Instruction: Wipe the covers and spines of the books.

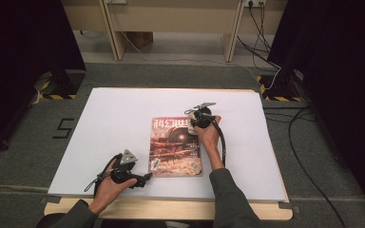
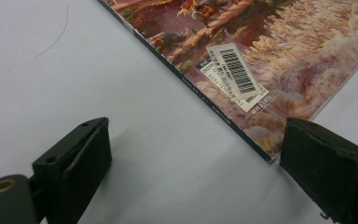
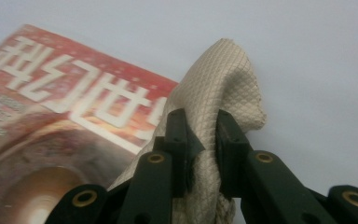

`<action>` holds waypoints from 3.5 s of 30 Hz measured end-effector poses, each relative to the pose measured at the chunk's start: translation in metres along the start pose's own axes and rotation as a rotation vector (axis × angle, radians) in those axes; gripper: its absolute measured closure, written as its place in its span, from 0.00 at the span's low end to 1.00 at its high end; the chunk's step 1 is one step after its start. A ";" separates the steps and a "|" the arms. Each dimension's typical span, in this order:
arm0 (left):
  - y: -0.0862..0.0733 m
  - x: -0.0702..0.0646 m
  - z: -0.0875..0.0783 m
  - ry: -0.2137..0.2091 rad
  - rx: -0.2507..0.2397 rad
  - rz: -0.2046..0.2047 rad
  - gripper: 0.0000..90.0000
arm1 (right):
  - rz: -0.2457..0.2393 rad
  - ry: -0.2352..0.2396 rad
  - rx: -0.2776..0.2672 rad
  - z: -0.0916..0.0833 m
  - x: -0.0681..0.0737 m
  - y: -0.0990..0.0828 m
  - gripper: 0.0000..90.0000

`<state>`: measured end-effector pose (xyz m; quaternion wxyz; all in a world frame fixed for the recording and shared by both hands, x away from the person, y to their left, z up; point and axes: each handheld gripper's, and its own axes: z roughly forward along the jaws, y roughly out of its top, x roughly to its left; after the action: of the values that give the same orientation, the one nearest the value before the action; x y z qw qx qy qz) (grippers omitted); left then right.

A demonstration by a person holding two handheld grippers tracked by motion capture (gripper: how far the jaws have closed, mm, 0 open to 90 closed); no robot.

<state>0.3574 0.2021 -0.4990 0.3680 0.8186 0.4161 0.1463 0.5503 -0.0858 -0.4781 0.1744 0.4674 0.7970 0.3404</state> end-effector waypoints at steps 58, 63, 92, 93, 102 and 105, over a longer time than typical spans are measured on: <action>-0.001 0.000 0.000 0.000 0.002 0.011 0.09 | -0.184 0.194 0.056 0.041 0.116 0.036 0.86; -0.001 0.000 0.000 0.001 0.002 0.013 0.09 | -0.216 0.218 0.056 0.038 0.119 0.033 0.86; -0.001 -0.001 0.000 0.003 -0.001 0.018 0.09 | -0.228 0.225 0.043 0.010 0.098 0.004 0.86; -0.001 -0.001 0.000 0.004 0.001 0.020 0.09 | -0.221 0.211 0.038 0.007 0.091 0.002 0.86; -0.001 -0.002 0.000 0.006 -0.001 0.021 0.08 | -0.131 0.120 0.017 -0.019 0.026 -0.020 0.86; -0.002 -0.002 0.000 0.006 -0.002 0.020 0.08 | -0.091 0.110 -0.001 -0.025 0.011 -0.028 0.86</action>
<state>0.3558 0.2013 -0.5003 0.3659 0.8219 0.4090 0.1530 0.5123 -0.0951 -0.4796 0.1459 0.4114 0.8256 0.3576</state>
